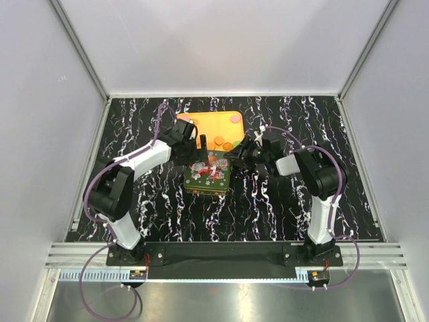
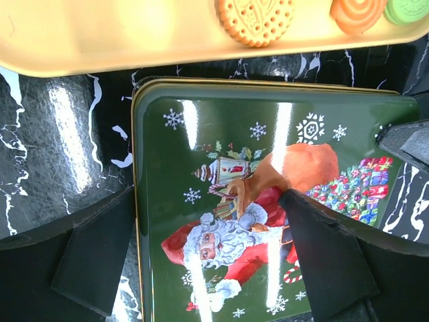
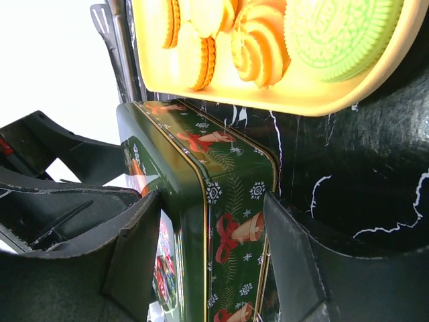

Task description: Pack the cookies

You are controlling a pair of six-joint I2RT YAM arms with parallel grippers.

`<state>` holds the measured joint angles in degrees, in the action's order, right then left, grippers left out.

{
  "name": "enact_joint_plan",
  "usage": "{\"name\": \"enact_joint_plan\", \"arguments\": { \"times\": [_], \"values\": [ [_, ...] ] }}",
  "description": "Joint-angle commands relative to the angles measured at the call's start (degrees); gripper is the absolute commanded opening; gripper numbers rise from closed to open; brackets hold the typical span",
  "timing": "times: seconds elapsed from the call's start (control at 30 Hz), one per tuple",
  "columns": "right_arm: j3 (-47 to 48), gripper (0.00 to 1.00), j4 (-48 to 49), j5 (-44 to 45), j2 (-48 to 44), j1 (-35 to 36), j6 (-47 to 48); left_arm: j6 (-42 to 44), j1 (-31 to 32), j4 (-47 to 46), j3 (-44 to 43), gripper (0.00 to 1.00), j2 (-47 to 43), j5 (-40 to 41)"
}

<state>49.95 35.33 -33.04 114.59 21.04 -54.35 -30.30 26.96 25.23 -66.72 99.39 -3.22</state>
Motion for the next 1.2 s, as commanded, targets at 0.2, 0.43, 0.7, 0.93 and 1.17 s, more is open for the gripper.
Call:
{"name": "enact_joint_plan", "arguments": {
  "times": [0.2,0.43,0.7,0.93,1.17],
  "values": [
    [0.0,0.05,-12.1,7.0,1.7,0.4,6.3,-6.4,2.8,-5.7,8.8,0.93,-6.2,-3.4],
    [0.3,0.24,-17.0,9.1,-2.4,0.3,9.7,-6.0,3.0,-4.9,11.2,0.93,-11.7,-3.5],
    [5.1,0.78,-24.2,11.1,-8.0,-0.3,12.7,0.8,-2.7,1.6,3.7,0.97,-15.5,0.0],
    [12.9,1.00,-37.7,16.9,-19.6,-2.4,18.8,5.8,-4.4,8.6,-4.6,0.99,-22.5,2.4],
    [14.7,1.00,-51.6,30.6,-38.3,-2.5,23.1,9.5,-4.5,9.6,-0.6,0.99,-34.2,2.3]
  ]
}}
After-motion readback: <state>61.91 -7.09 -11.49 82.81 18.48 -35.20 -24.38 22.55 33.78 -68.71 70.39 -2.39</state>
